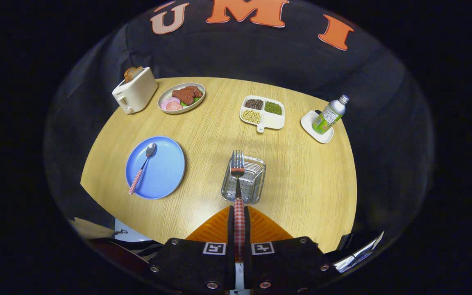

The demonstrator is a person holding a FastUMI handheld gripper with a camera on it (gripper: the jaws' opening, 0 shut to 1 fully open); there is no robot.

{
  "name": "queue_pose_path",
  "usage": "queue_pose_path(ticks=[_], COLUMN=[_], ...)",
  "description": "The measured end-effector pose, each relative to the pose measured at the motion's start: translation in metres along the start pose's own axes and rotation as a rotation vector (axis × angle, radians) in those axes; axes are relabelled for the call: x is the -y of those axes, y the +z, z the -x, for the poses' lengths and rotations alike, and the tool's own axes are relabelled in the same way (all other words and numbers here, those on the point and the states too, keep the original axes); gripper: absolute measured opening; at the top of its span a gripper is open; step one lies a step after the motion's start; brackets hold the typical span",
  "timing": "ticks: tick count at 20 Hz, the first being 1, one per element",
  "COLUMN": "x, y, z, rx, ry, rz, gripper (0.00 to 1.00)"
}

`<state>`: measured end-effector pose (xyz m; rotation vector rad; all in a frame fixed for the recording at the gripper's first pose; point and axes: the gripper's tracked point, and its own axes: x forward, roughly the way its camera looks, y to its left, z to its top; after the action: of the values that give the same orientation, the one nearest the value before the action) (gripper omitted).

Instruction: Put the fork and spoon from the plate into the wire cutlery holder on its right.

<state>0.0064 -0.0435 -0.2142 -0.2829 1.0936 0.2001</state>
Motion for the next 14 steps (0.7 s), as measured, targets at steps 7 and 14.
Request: queue_pose_path(ticks=[7,14], x=[0.002,-0.001], y=[-0.006,-0.008], z=[-0.018,-0.043], rx=[-0.184,-0.305], ry=[0.023,0.031], rz=[0.075,0.1], gripper=[0.08,0.08])
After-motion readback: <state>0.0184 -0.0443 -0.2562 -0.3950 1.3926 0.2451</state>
